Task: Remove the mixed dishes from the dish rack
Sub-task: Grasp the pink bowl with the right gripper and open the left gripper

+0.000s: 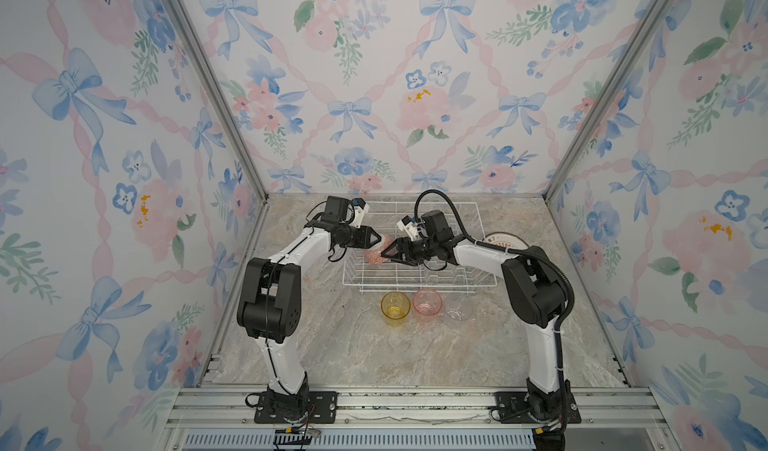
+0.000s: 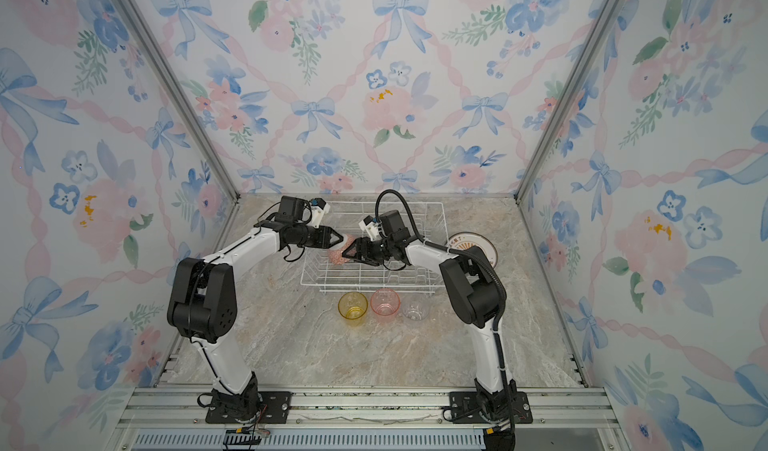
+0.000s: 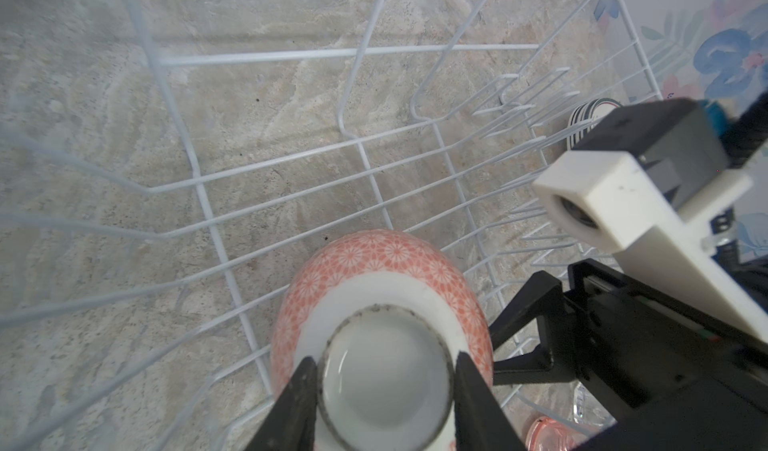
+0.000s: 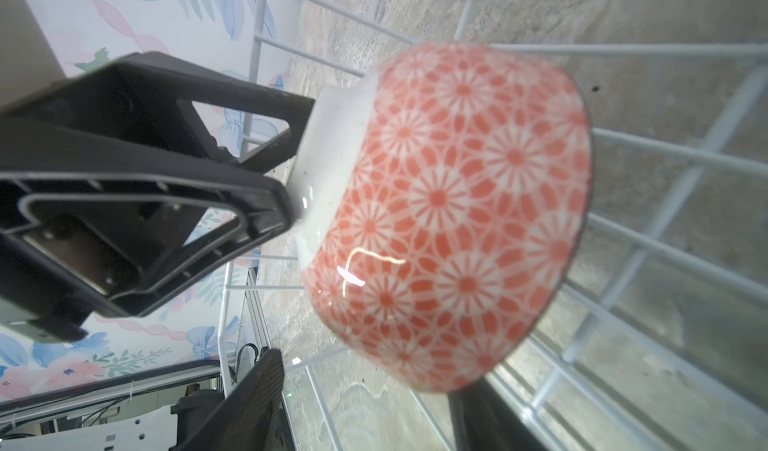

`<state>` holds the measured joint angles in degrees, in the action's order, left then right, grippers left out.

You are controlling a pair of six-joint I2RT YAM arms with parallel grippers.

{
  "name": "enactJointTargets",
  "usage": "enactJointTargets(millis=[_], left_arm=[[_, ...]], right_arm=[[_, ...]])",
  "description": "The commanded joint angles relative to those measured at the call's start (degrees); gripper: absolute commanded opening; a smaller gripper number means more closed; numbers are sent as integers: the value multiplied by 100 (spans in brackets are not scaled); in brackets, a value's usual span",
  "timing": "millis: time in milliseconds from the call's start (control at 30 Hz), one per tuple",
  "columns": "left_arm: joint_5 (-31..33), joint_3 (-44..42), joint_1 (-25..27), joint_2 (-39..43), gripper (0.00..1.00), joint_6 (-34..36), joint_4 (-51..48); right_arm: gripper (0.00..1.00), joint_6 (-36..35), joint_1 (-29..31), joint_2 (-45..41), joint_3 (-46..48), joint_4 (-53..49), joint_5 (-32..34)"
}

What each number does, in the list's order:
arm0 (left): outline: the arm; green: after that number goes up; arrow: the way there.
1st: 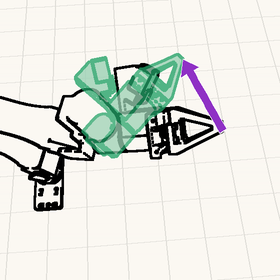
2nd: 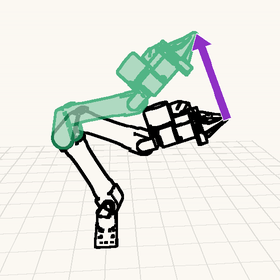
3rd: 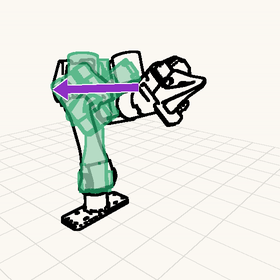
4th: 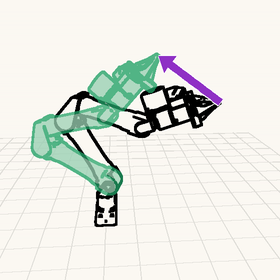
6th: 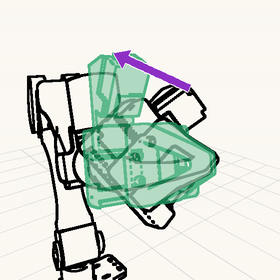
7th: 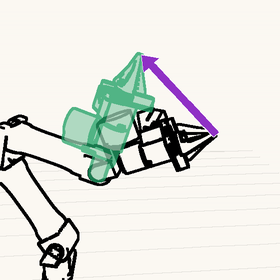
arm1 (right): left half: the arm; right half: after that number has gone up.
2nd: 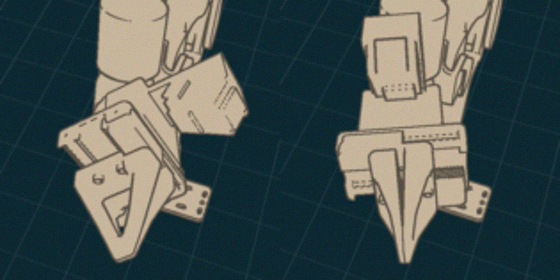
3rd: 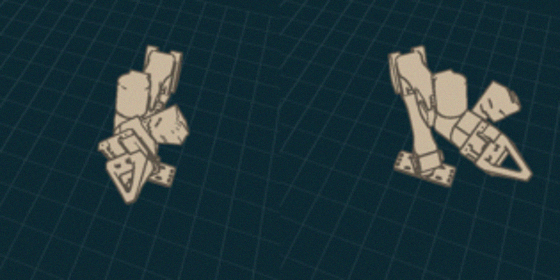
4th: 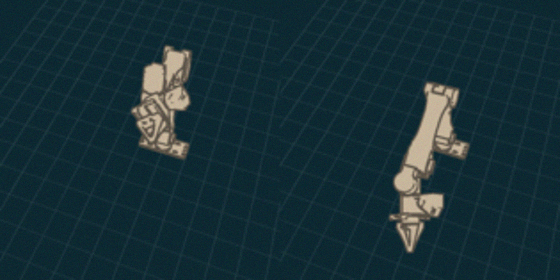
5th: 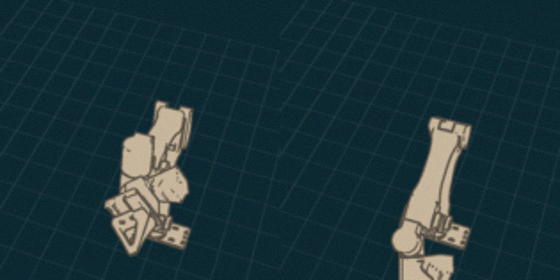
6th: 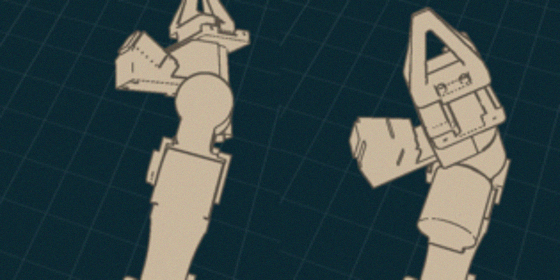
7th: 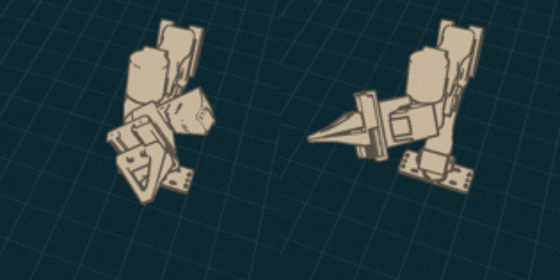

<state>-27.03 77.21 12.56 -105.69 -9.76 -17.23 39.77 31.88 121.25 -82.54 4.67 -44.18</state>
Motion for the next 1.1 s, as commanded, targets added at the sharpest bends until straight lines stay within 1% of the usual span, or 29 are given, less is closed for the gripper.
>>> enactJointTargets(millis=[0, 133, 400, 567, 700, 800, 933, 1067], left_arm=[[-268, -72, -42, 142, 42, -118, 309], [-310, -92, -47, 61, 42, -148, 367], [-391, -92, -43, -99, 42, -184, 407], [-435, -127, -48, -152, 42, -193, 409], [-474, -158, -43, -195, 41, -193, 406], [-488, -162, -37, -208, 41, -193, 407], [-511, -162, -38, -254, 41, -202, 412], [-531, -155, -39, -324, 40, -202, 405]], right_arm=[[64, 570, -31, -60, 186, 1026, -37], [61, 595, -33, -123, 253, 1138, 18], [54, 972, -59, -198, 432, 1772, 76], [45, 1420, -90, -105, 424, 2394, 74], [37, 1565, -85, 77, 262, 2505, 111], [32, 1742, -85, 202, 197, 2739, 124], [26, 2034, -84, 340, 118, 3150, 103], [23, 2070, -61, 491, -62, 3116, 111]])
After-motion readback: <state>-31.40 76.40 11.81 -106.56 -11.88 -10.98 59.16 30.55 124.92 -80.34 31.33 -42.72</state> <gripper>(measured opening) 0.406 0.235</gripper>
